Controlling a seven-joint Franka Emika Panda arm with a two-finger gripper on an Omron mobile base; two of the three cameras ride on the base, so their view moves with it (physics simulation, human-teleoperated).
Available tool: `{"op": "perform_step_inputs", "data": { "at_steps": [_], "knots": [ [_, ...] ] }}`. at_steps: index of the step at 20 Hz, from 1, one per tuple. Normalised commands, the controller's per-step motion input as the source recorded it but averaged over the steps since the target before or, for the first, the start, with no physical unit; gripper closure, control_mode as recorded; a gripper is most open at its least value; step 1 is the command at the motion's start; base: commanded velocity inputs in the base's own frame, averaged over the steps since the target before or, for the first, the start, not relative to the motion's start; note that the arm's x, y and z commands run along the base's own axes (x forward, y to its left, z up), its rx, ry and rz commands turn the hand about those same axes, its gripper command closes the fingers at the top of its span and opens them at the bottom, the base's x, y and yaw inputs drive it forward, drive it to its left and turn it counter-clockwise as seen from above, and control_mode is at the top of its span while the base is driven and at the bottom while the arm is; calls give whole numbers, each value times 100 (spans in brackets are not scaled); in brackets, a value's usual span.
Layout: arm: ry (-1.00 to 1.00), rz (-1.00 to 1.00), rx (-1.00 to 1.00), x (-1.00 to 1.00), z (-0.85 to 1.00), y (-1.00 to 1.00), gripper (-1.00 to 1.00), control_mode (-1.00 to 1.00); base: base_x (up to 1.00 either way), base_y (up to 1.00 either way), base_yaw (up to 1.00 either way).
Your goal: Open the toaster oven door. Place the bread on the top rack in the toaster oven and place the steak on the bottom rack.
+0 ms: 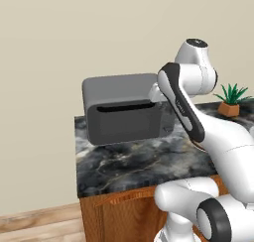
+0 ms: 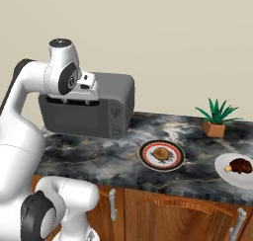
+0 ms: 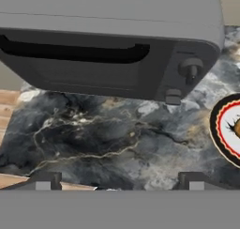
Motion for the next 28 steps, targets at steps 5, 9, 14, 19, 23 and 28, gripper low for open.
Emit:
{"op": "perform_step_inputs", "data": {
  "at_steps": [5,9,14,19,23,28],
  "knots": [
    [0,0,0,0,0,0,-100,100,0,-56,0],
    [0,0,0,0,0,0,-100,100,5,-59,0],
    [0,0,0,0,0,0,-100,100,13,-52,0],
    [0,0,0,0,0,0,-100,100,24,-35,0],
    [0,0,0,0,0,0,-100,100,43,-21,0],
    [0,0,0,0,0,0,-100,100,53,-3,-1]
  ]
}}
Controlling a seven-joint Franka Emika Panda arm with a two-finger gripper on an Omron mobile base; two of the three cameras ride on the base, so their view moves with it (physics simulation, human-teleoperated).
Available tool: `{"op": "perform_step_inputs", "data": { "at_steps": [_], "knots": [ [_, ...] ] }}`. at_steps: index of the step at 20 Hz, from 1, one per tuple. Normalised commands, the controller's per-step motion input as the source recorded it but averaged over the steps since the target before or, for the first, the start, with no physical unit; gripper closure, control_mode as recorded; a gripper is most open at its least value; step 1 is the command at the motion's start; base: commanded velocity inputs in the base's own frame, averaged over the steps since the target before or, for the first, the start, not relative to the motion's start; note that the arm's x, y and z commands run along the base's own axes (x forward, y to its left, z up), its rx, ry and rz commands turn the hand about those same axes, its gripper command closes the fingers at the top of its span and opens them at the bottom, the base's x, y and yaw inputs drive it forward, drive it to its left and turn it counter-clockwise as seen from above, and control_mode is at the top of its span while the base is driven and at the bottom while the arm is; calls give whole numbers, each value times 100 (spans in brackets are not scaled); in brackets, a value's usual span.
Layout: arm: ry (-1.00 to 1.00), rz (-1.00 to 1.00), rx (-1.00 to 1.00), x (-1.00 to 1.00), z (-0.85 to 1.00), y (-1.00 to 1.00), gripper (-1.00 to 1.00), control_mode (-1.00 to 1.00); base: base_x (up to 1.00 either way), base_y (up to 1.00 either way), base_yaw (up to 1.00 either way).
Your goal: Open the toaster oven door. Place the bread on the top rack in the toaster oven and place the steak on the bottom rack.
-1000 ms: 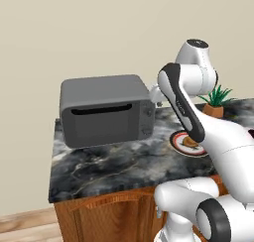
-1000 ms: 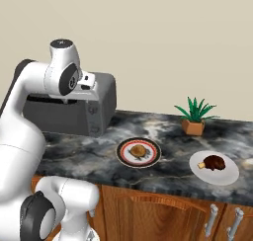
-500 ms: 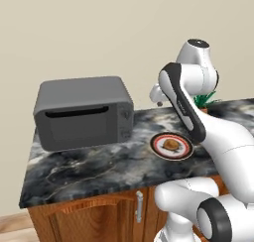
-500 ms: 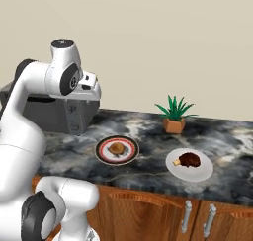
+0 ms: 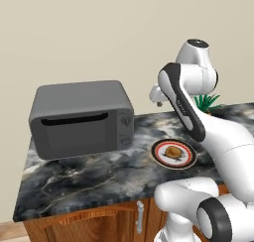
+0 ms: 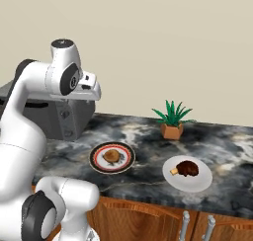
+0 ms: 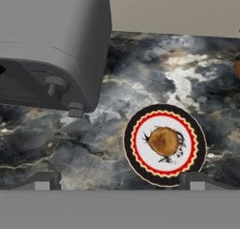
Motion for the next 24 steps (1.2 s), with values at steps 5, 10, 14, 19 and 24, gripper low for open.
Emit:
{"op": "perform_step_inputs", "data": {
  "at_steps": [5,10,14,19,24],
  "knots": [
    [0,0,0,0,0,0,-100,100,41,-3,0],
    [0,0,0,0,0,0,-100,100,0,0,0],
    [0,0,0,0,0,0,-100,100,0,0,0],
    [0,0,0,0,0,0,-100,100,0,0,0],
    [0,0,0,0,0,0,-100,-100,0,0,0]
  ]
}}
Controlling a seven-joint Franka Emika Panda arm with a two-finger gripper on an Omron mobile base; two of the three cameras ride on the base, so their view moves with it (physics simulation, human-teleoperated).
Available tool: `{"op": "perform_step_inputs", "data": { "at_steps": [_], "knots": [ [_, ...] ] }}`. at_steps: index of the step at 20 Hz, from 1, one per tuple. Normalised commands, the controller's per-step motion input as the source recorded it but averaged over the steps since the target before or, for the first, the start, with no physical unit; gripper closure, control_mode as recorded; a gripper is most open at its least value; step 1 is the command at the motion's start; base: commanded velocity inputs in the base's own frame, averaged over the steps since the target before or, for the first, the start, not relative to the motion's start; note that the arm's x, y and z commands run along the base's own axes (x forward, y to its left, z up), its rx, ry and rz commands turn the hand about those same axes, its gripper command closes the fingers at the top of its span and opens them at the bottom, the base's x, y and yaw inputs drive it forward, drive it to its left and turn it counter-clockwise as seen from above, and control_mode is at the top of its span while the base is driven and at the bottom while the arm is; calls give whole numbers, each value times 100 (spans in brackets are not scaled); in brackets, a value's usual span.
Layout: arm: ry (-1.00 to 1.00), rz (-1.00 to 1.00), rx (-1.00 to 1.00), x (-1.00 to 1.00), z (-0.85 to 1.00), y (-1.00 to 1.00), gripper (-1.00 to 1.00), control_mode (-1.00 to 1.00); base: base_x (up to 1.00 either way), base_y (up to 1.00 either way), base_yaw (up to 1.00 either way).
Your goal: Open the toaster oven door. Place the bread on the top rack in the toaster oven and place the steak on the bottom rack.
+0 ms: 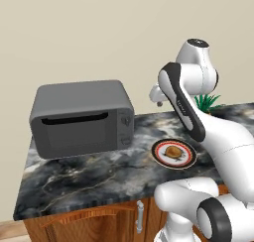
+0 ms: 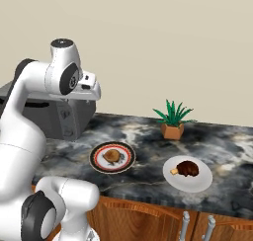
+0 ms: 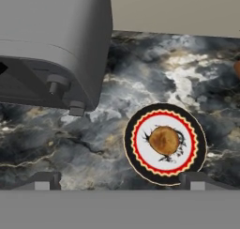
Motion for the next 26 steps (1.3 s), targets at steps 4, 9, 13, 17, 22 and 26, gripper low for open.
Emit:
{"op": "perform_step_inputs", "data": {
  "at_steps": [4,9,13,17,22,26],
  "knots": [
    [0,0,0,0,0,0,-100,-100,0,0,0],
    [0,0,0,0,0,0,-100,-100,0,0,0],
    [2,2,-10,-10,-17,1,-100,-100,0,0,0],
    [-23,17,-19,-34,-35,25,-100,-100,0,0,0],
    [-19,38,-18,-20,-1,46,-100,-100,0,0,0],
    [-13,39,-25,-10,0,60,-100,-100,0,0,0]
  ]
}}
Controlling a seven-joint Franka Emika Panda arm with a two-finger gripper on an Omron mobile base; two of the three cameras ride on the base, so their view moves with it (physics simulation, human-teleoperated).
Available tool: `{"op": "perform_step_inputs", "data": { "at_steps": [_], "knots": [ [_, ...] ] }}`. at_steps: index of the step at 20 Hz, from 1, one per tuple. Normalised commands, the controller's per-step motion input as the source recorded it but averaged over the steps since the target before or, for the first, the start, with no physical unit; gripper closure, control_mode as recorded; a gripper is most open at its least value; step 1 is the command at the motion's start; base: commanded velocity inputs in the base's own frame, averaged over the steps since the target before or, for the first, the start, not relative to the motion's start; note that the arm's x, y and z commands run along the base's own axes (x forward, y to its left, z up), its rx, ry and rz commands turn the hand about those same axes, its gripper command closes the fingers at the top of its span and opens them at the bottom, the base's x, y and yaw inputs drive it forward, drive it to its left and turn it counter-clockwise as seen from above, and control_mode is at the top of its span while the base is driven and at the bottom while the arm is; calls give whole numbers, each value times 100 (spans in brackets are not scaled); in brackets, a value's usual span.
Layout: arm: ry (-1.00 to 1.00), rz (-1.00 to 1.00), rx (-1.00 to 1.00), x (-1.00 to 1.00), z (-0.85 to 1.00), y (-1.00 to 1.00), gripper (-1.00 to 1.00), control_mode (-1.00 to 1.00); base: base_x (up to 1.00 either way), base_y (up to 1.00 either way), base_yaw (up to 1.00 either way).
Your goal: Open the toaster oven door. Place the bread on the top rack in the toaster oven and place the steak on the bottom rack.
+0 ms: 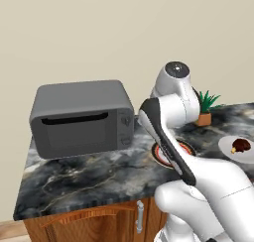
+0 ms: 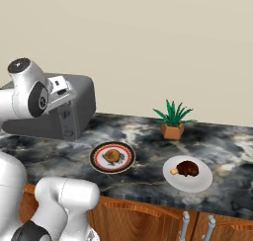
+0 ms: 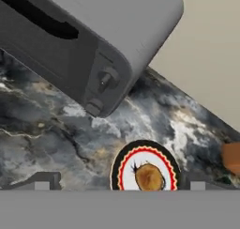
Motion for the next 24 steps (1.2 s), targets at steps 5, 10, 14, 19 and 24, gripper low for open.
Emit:
{"op": "perform_step_inputs", "data": {
  "at_steps": [5,10,14,19,24],
  "knots": [
    [-7,30,-31,-4,0,71,-100,-100,0,0,0],
    [0,24,-32,0,3,76,-100,-100,0,0,0],
    [-3,16,-31,0,2,78,-100,-100,0,0,0],
    [-8,20,-33,2,-3,65,-100,-100,0,0,0],
    [-22,17,-20,13,-3,42,-100,-100,0,0,0]
  ]
}}
